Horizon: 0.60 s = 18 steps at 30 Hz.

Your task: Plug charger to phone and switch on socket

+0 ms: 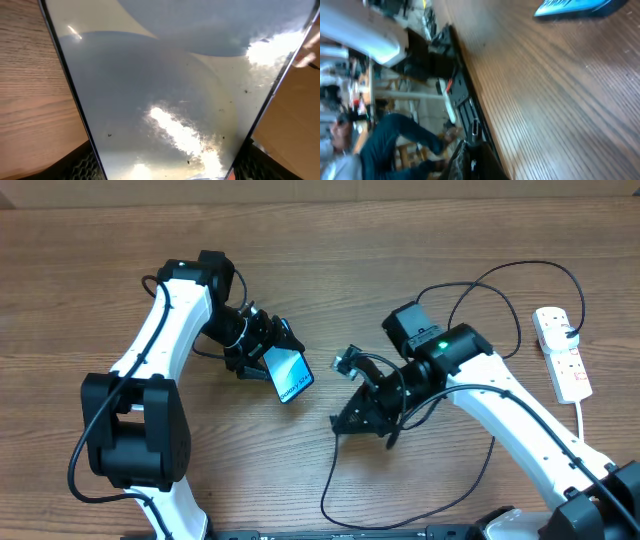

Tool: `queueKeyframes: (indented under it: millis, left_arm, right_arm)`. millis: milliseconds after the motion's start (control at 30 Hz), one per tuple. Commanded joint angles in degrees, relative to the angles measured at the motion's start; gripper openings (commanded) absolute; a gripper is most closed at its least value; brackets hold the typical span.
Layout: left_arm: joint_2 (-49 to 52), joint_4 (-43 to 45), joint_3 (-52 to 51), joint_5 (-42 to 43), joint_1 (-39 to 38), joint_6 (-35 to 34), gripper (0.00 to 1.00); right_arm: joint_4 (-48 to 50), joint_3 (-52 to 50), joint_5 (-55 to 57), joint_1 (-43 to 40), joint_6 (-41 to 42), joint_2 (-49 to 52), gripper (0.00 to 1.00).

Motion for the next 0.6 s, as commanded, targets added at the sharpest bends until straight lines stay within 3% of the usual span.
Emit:
queueKeyframes:
  millis: [0,167,367,567]
  left_arm:
    - [-1.8,-0.1,0.1,-4.1,-0.5,-0.8,0.04]
    - [-1.8,0.1,0.1,-5.9,-0.5,3.0,0.04]
    - [-1.8,0.5,0.1,-9.9,-0.5,2.9,0.04]
    - [-1.8,0.5,0.1,-11.7,-0.5,2.9,0.04]
  right_arm:
    - [3.5,-0.3,1.0,0.6,15.7,0.6,0.04]
    - [3.5,-0.4,6.3,0.6,22.6,1.9,0.04]
    - [1.9,-0.4,31.3,-0.3,31.3,3.5,0.04]
    - [0.6,-0.4,45.6,-3.4,40.2,7.5,0.04]
